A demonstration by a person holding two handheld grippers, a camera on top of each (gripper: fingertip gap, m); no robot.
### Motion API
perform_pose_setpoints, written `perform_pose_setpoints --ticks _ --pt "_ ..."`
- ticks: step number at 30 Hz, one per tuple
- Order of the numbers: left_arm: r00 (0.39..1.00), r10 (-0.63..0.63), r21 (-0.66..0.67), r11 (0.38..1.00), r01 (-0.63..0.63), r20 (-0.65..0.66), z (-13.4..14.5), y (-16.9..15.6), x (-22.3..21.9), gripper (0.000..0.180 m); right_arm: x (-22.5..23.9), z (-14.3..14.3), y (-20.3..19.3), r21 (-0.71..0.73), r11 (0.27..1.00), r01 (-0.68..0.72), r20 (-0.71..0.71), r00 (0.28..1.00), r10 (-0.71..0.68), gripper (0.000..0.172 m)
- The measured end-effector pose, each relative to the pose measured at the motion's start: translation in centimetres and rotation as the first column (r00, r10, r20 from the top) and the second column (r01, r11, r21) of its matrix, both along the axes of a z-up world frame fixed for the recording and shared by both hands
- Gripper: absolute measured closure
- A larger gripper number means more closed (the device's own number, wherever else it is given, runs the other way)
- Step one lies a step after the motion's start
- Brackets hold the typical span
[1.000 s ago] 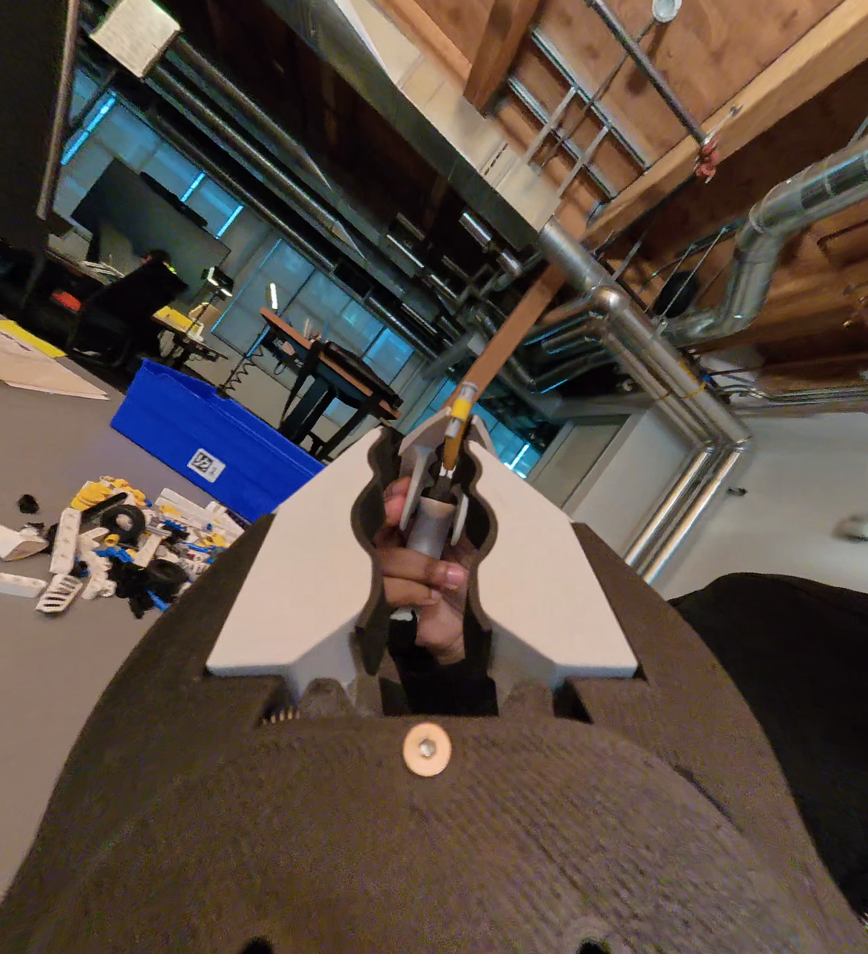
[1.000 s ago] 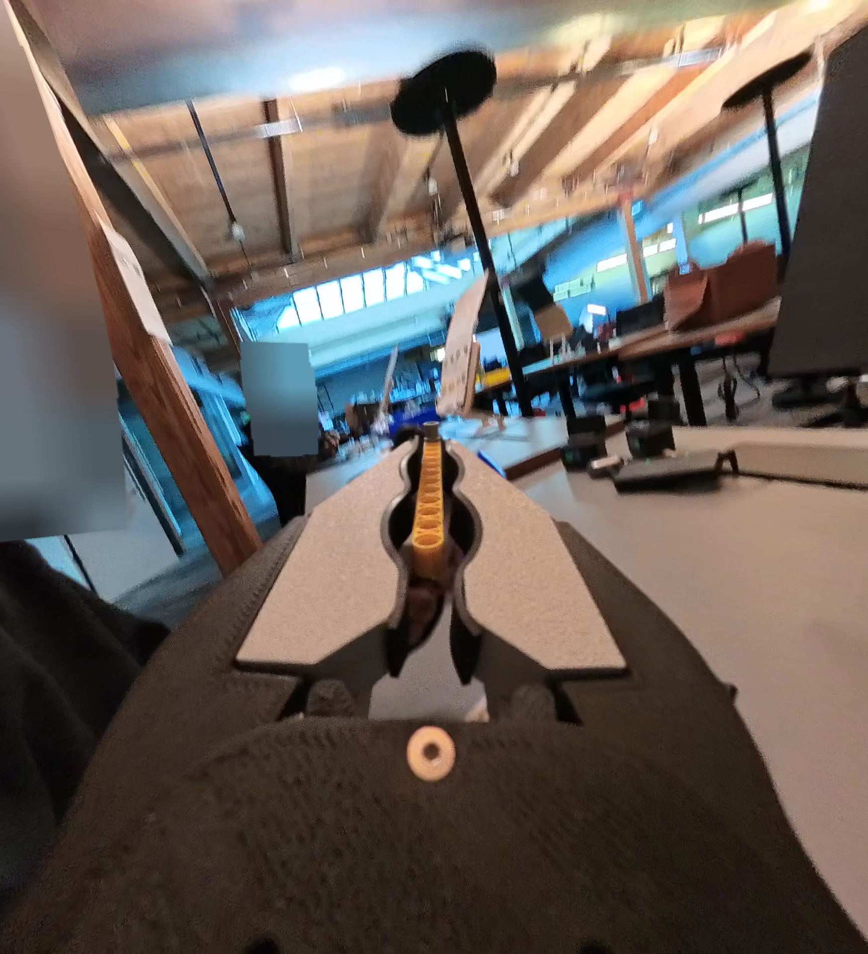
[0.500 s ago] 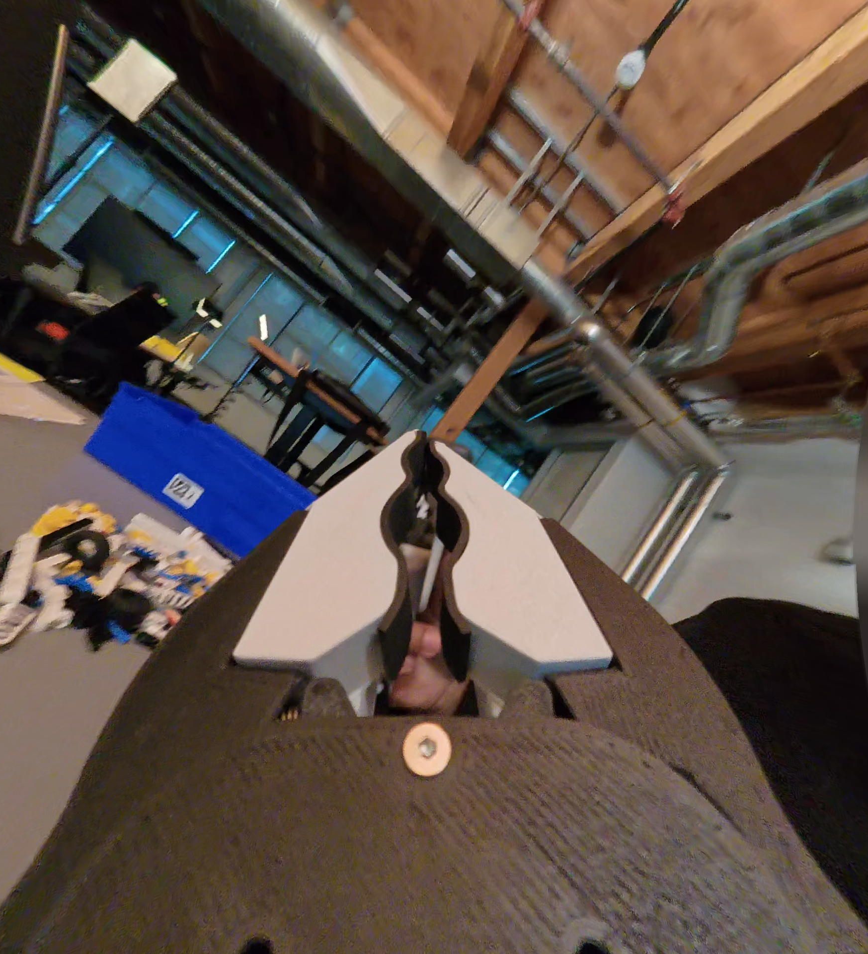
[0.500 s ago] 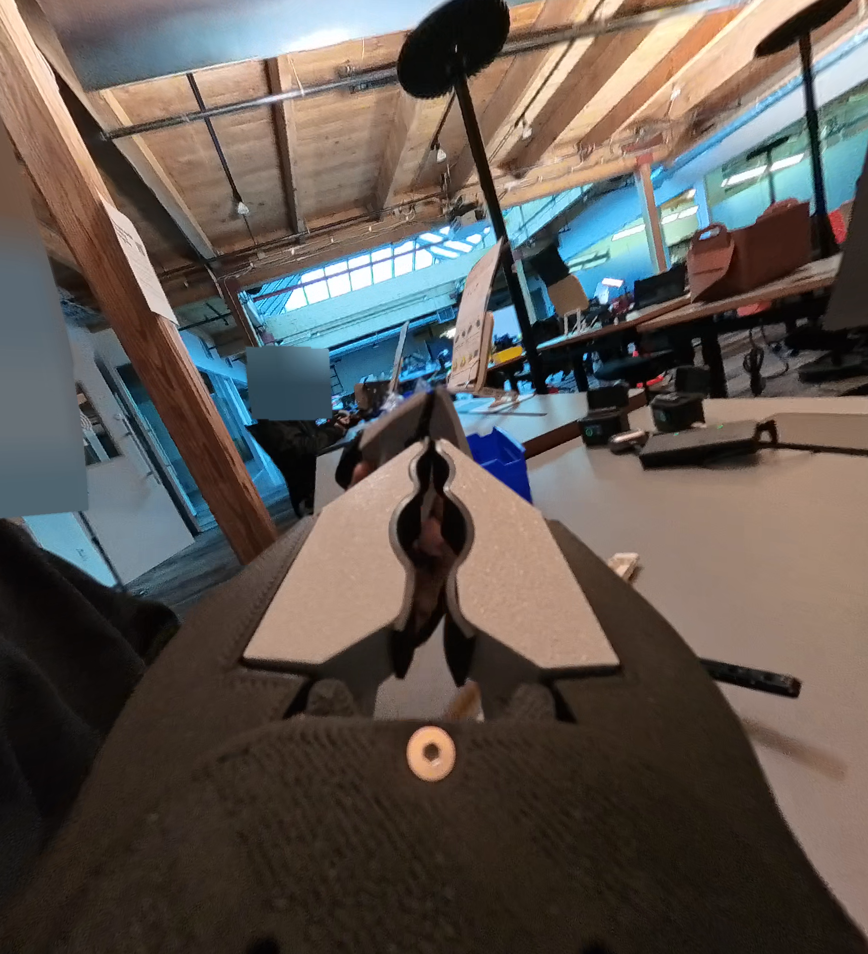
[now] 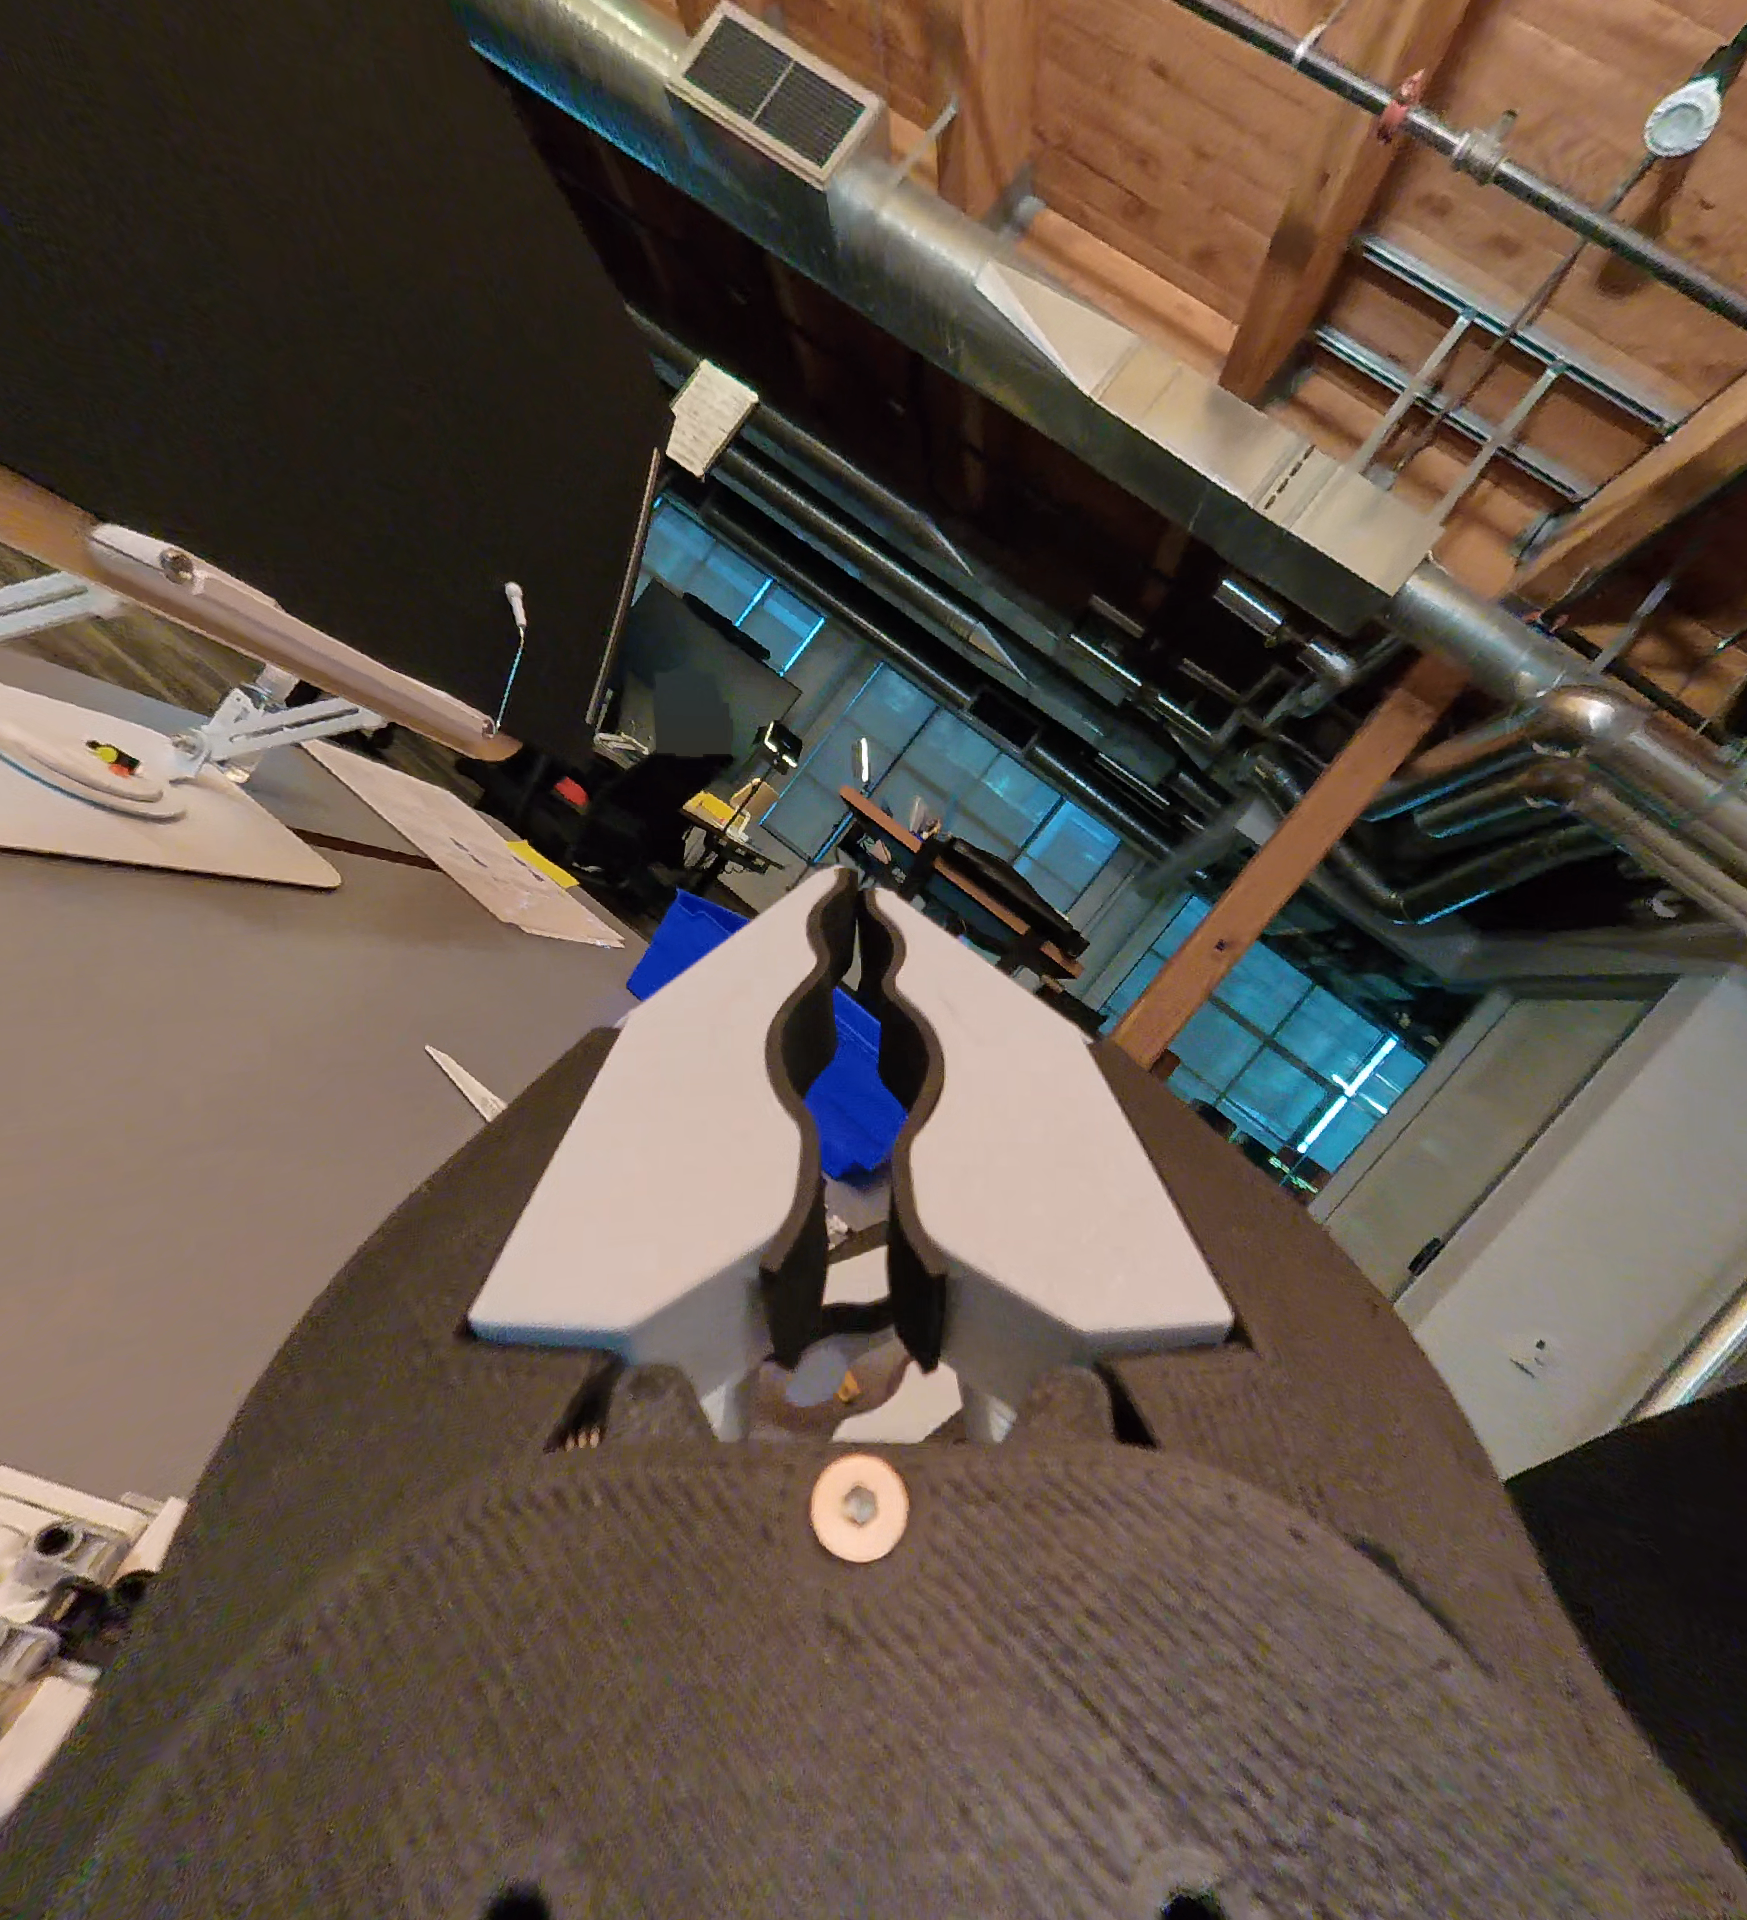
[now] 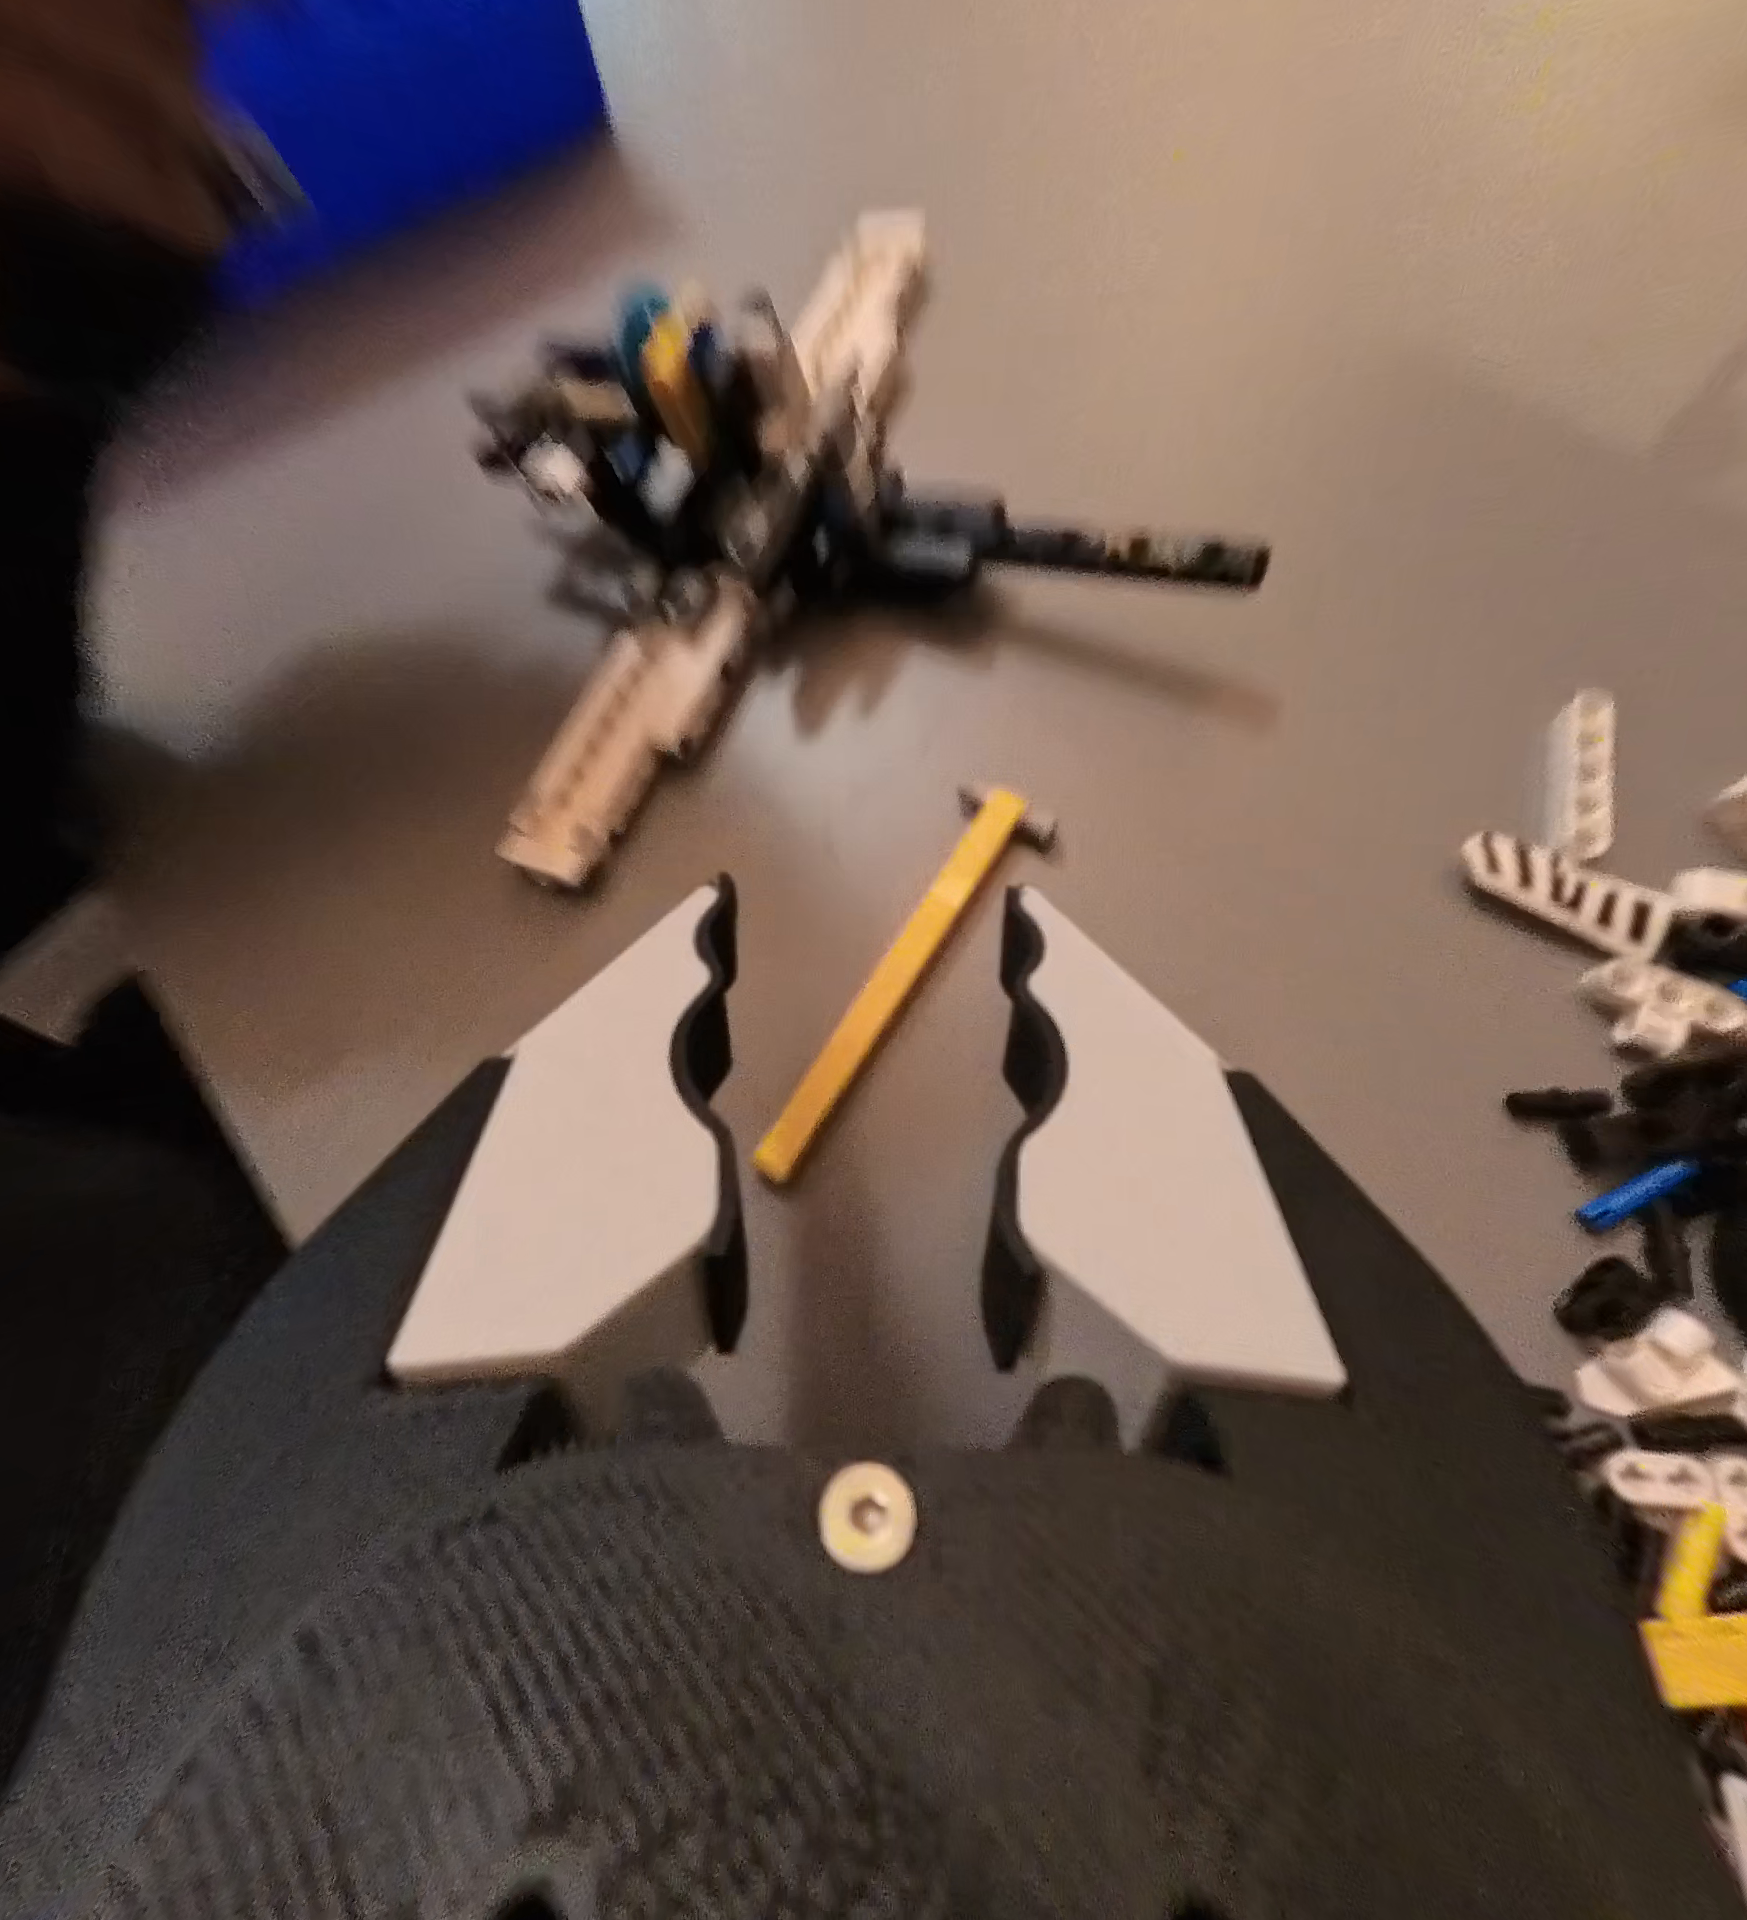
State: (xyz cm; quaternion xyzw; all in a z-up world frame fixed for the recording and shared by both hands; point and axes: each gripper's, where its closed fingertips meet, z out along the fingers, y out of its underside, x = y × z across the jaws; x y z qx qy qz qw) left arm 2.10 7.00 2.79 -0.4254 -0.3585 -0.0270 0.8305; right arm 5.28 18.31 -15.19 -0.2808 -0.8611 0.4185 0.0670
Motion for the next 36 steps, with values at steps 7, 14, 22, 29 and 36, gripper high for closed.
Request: perform_pose_setpoints --ticks 7,14,22,29,36 --pt "0.998 -0.057 -0.072 0.996 0.059 0.033 -1.4 2.4 0.0 0.177 -1.1 -2.1 -0.2 0.229 0.973 -0.016 -0.161 0.986 0.054 0.166" --pt "0.987 -0.139 -0.009 0.99 0.14 0.078 -2.1 5.4 0.1 0.14 -2.5 10.1 0.2 -0.058 0.995 0.084 -0.667 0.738 -0.101 0.166" --pt "0.979 -0.193 0.017 0.981 0.192 0.059 -2.1 10.4 1.8 0.177 -0.7 13.6 -0.6 -0.11 0.992 0.069 -0.767 0.628 -0.129 0.166" --pt "0.941 -0.338 -0.013 0.941 0.338 -0.013 -0.9 10.6 3.4 0.177 1.8 16.2 -1.8 -0.266 0.958 -0.111 -0.752 0.646 -0.134 0.16" --pt "0.741 -0.669 0.027 0.741 0.671 -0.053 0.6 11.3 8.0 0.176 7.4 20.6 -0.5 -0.577 0.628 -0.523 -0.592 0.797 0.12 0.139"
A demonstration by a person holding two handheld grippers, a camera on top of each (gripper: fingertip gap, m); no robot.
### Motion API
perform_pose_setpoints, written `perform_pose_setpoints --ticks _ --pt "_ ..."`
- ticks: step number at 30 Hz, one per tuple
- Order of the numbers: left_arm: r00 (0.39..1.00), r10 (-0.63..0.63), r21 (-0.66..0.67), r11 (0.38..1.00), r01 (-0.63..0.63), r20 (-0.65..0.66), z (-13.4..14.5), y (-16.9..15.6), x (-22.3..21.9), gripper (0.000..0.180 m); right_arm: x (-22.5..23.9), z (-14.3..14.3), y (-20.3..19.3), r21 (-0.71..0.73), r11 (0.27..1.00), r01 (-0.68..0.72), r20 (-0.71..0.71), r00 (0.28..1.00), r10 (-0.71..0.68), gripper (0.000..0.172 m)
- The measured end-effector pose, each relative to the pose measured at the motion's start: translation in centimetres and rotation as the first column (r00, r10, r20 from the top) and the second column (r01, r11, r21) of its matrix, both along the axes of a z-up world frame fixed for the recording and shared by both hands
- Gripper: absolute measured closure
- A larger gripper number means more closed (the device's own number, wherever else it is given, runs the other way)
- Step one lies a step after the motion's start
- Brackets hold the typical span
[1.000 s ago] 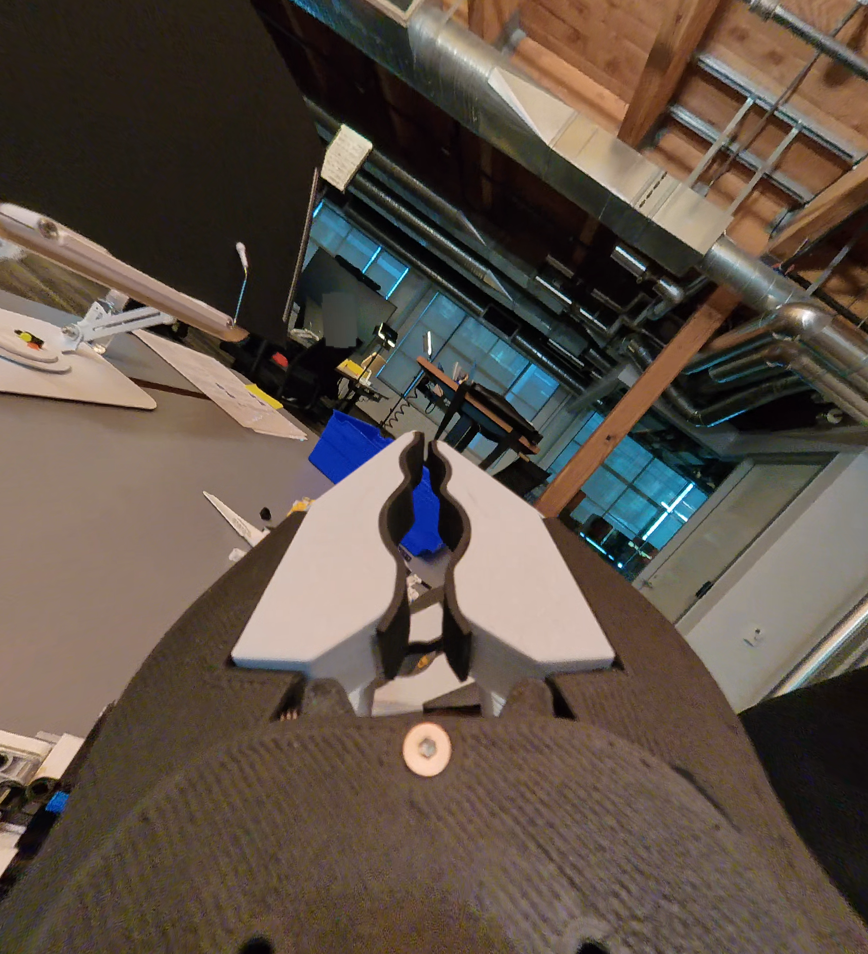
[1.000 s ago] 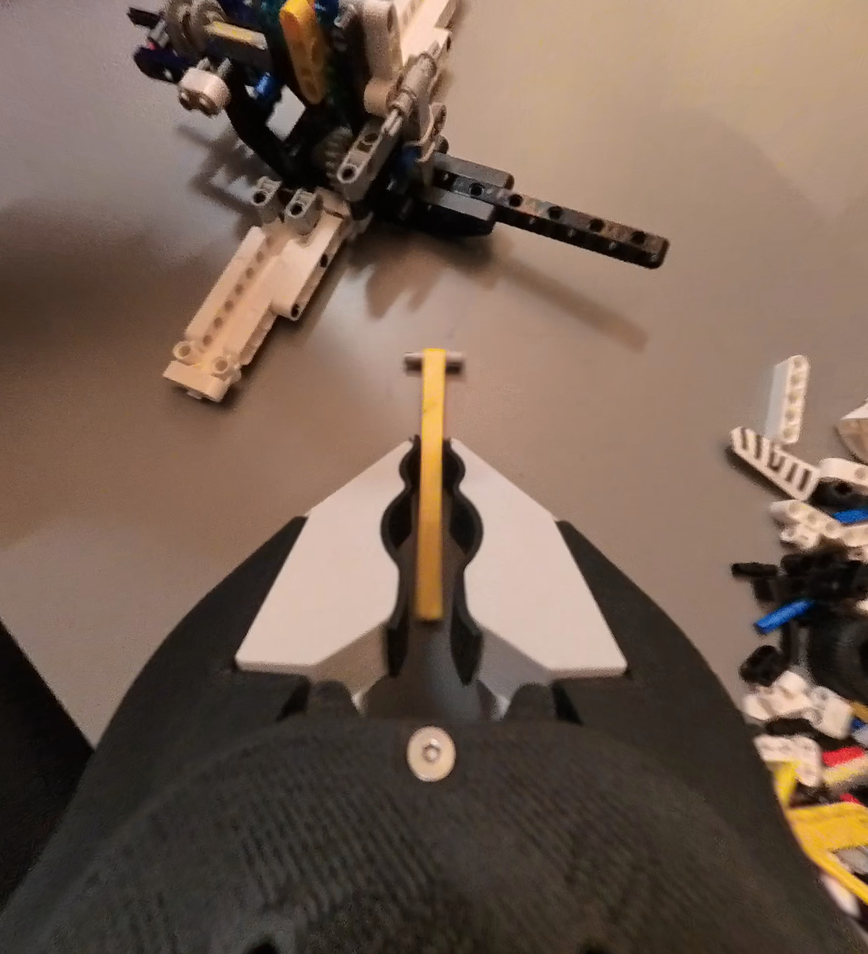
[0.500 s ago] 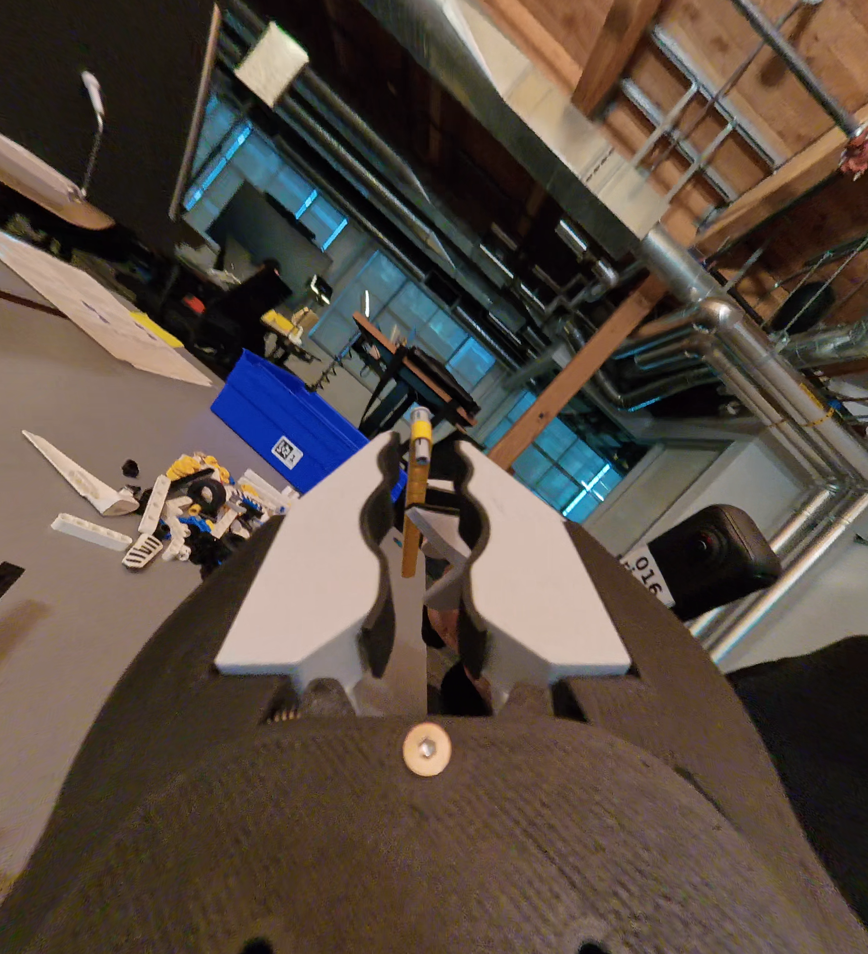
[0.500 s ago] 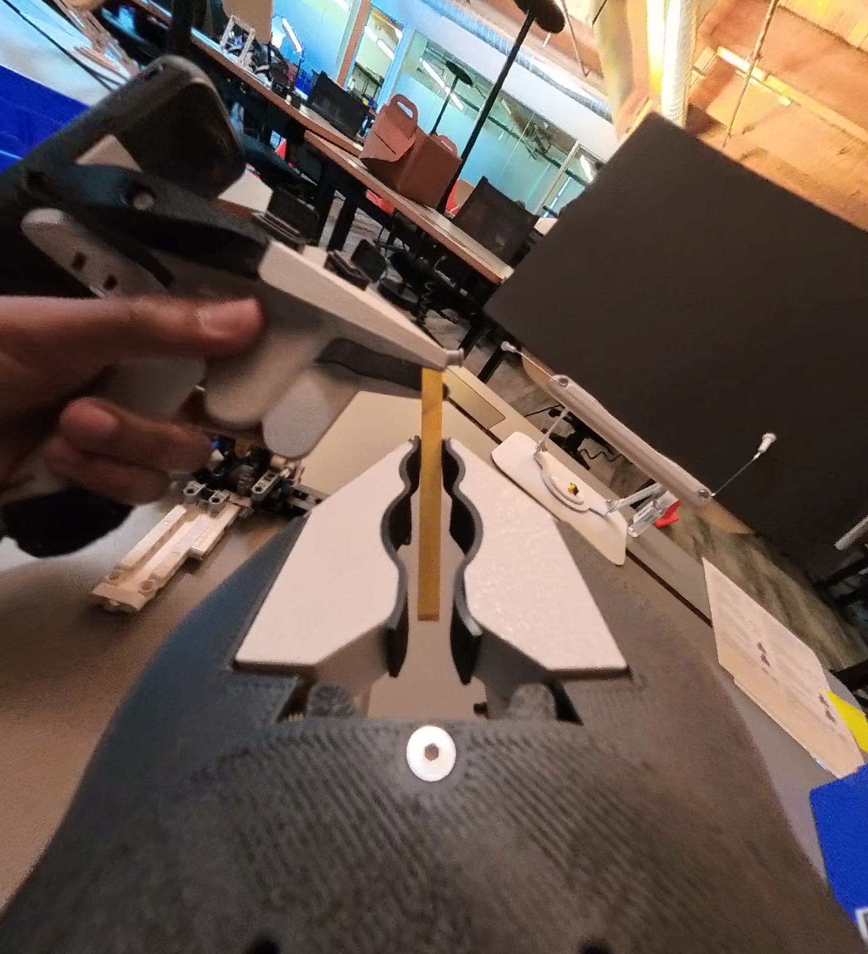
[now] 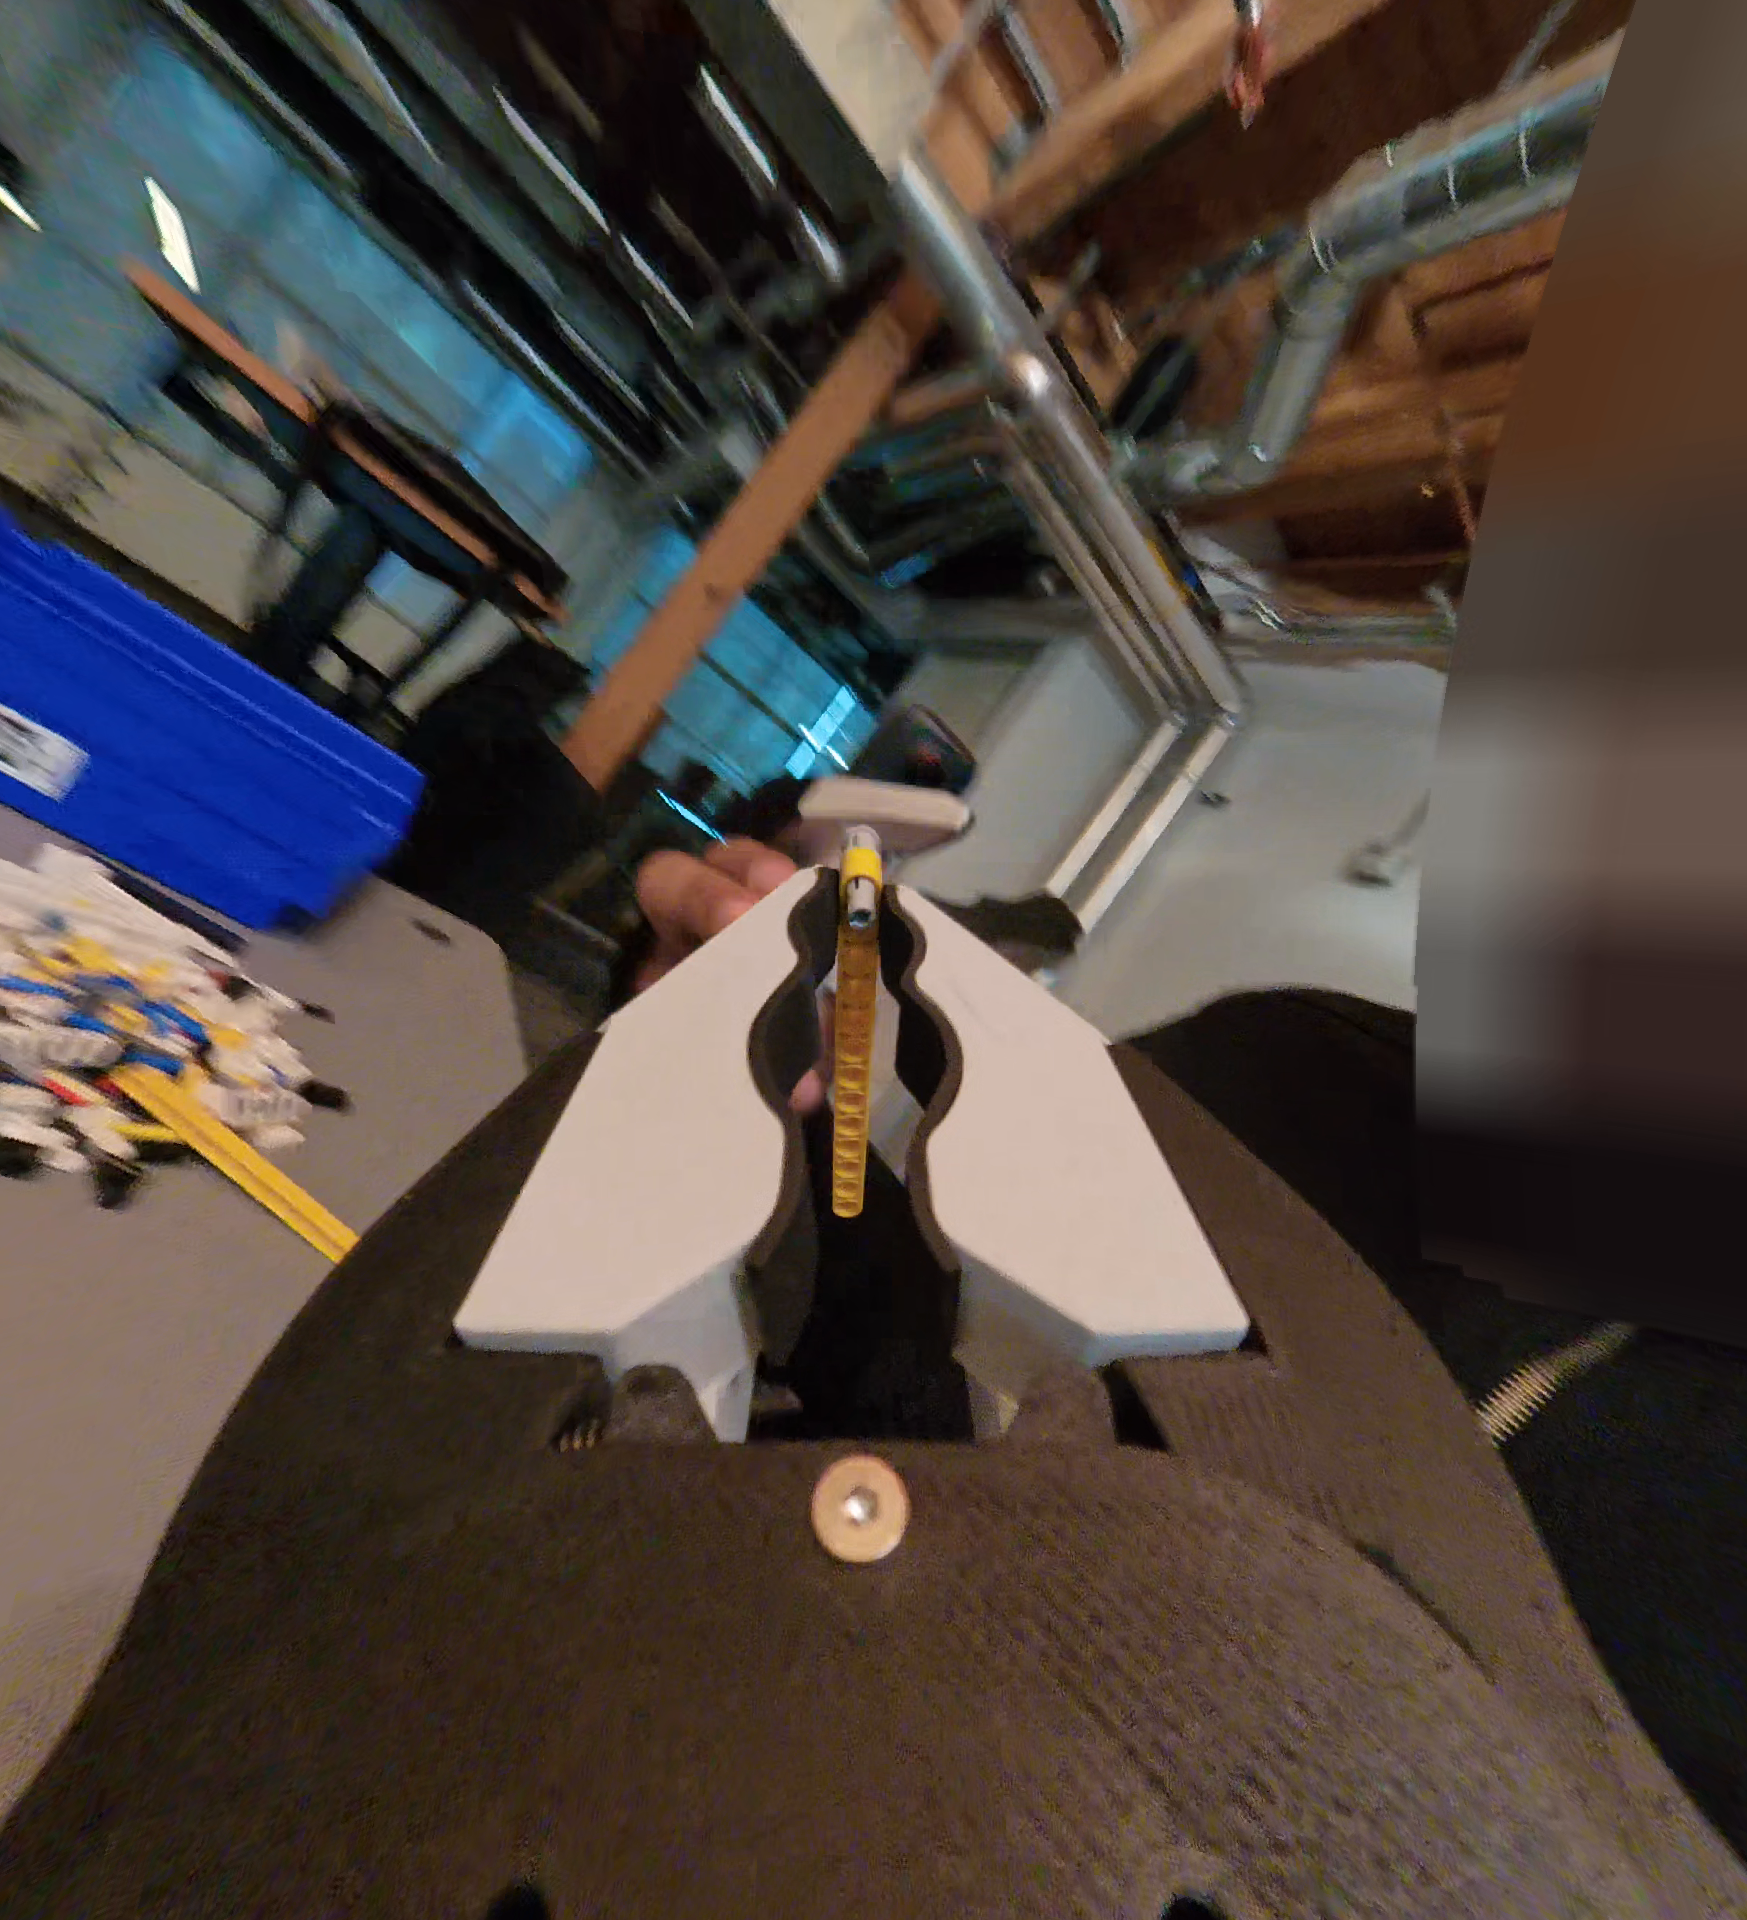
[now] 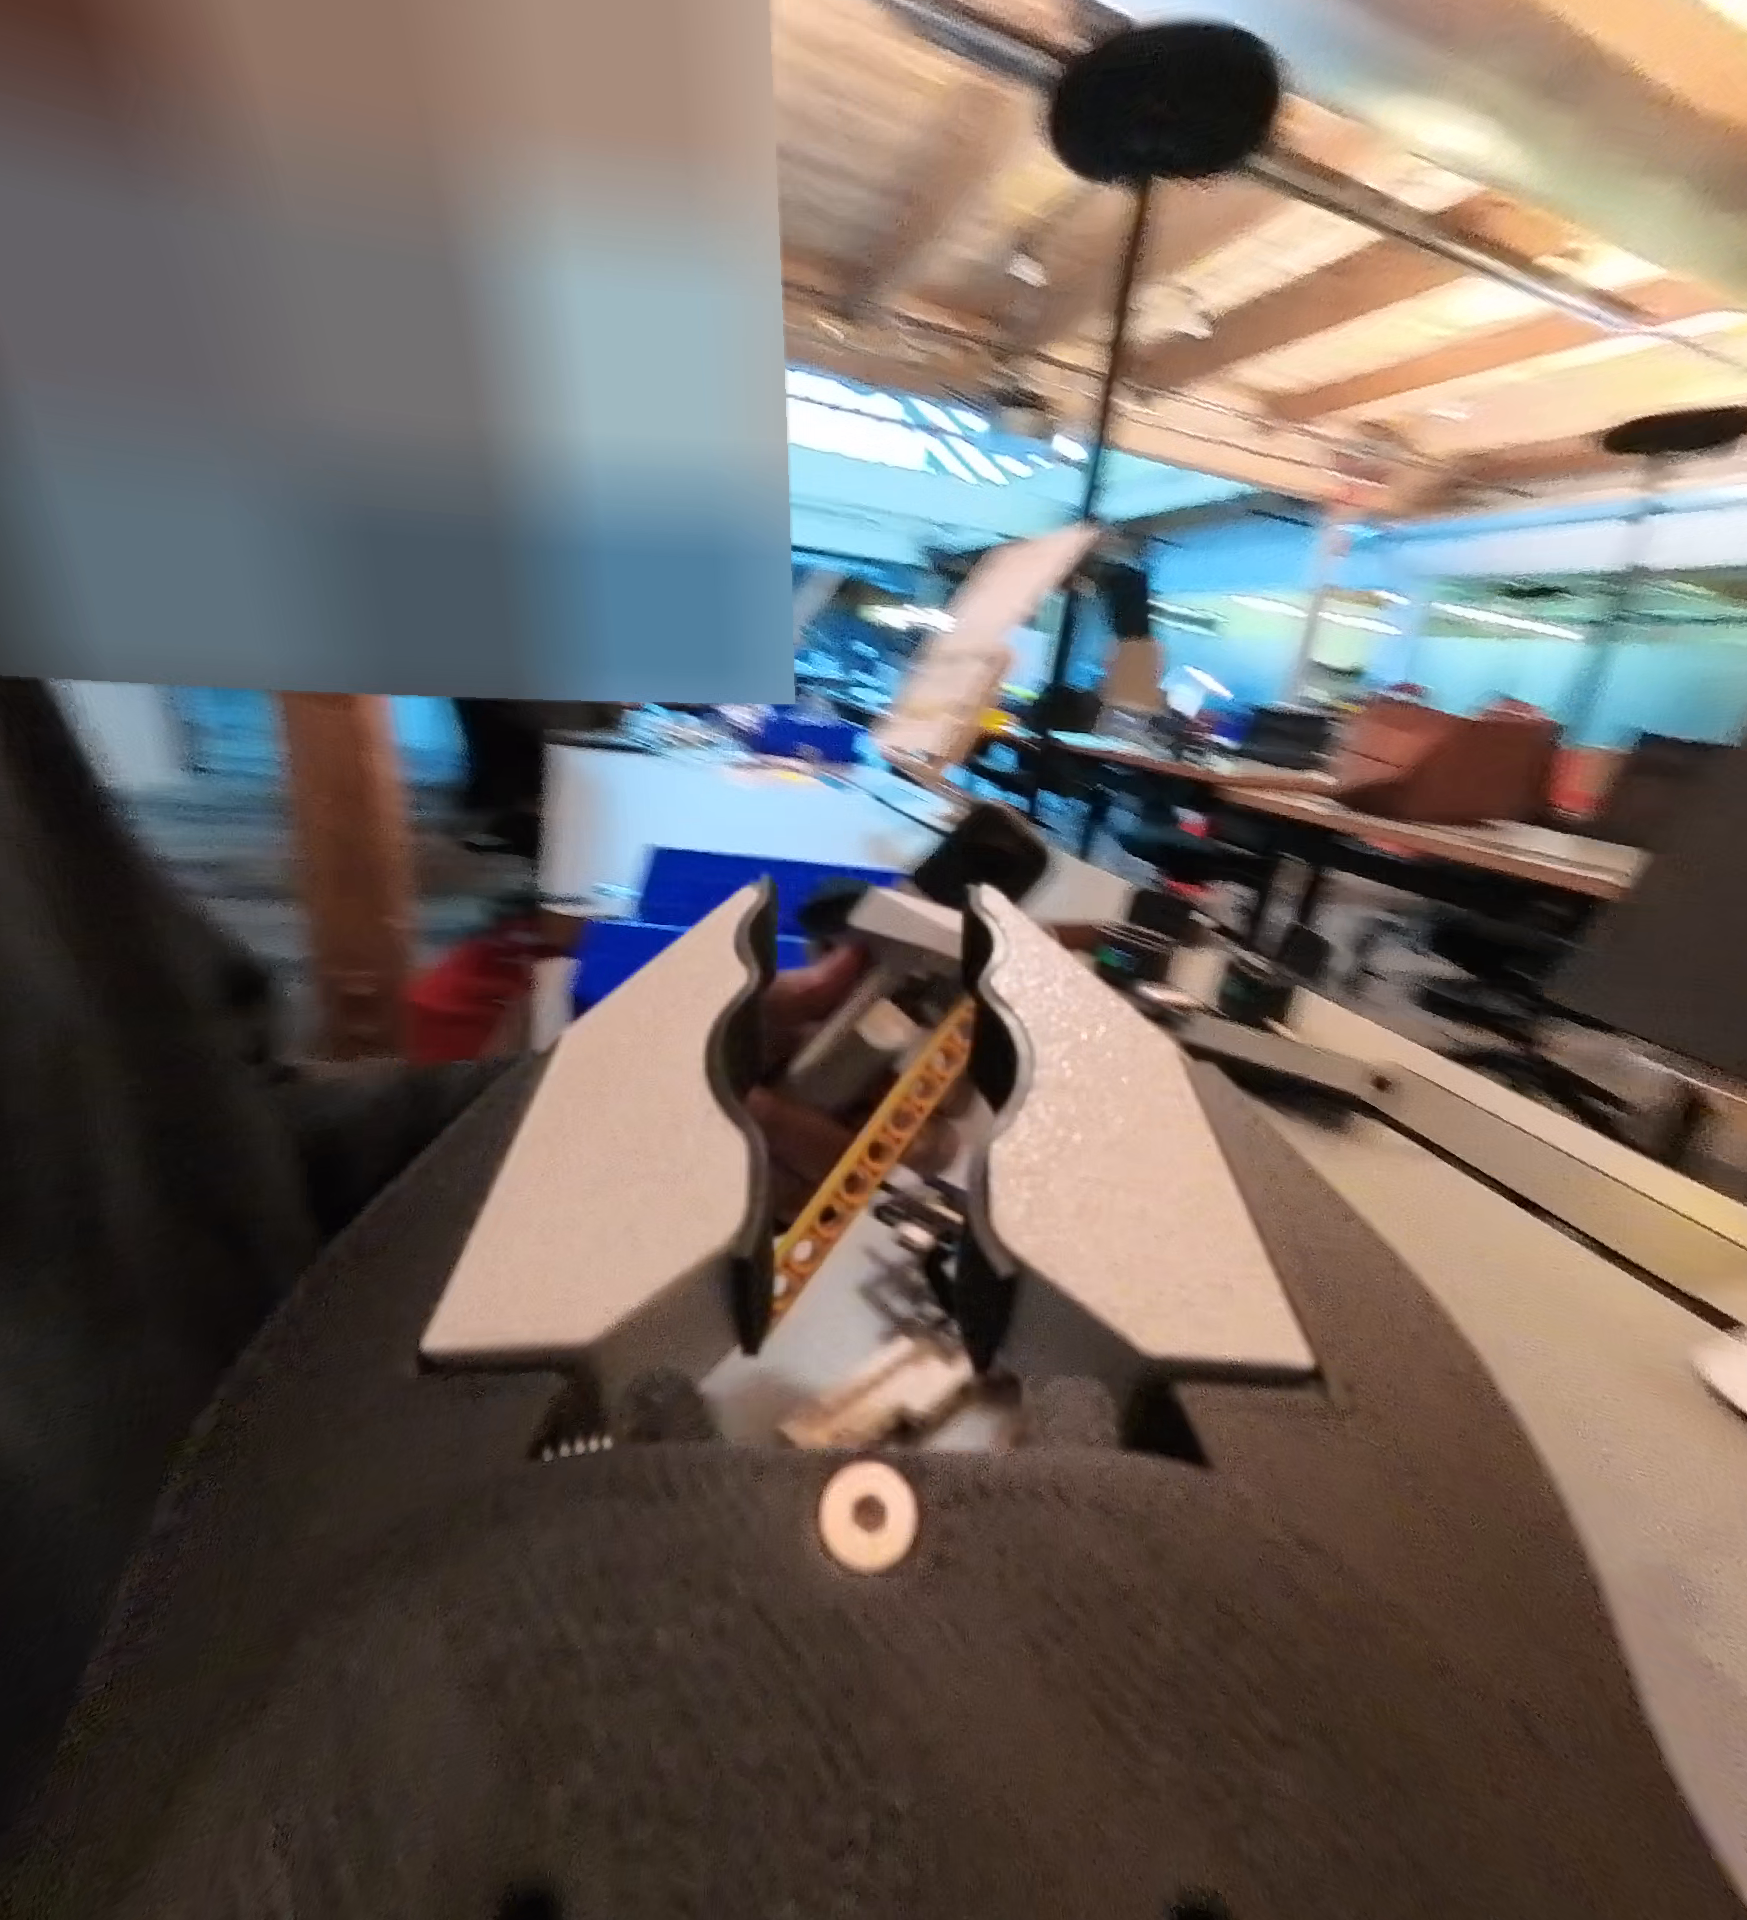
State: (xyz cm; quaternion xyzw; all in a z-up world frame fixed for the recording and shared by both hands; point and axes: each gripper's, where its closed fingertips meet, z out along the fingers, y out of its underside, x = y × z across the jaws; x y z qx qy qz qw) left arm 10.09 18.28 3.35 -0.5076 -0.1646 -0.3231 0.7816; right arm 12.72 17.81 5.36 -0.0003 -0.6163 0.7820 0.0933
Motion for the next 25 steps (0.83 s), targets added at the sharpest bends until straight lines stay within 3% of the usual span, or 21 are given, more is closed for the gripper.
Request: perform_pose_setpoints --ticks 3,9,14,22,25 --pt "0.987 -0.157 -0.038 0.987 0.156 -0.022 -0.2 0.6 2.4 0.176 1.2 1.0 1.7 -0.06 0.995 -0.079 -0.043 0.996 0.076 0.141" --pt "0.944 -0.329 -0.047 0.943 0.328 -0.01 0.1 1.6 5.3 0.176 1.4 -1.2 1.5 0.096 0.995 -0.006 -0.168 0.986 0.023 0.144" --pt "0.909 -0.414 -0.025 0.909 0.416 0.049 0.0 2.2 6.1 0.176 2.5 -1.7 1.3 0.107 0.993 -0.058 -0.197 0.977 0.078 0.164" --pt "0.855 -0.508 -0.042 0.856 0.515 0.107 -1.4 1.7 6.9 0.176 3.1 -3.0 0.8 0.16 0.986 -0.048 -0.259 0.962 0.089 0.165" --pt "0.84 -0.533 0.019 0.845 0.534 0.098 -0.9 1.5 6.8 0.175 3.3 -2.7 0.5 0.145 0.989 -0.028 -0.291 0.954 0.07 0.167"
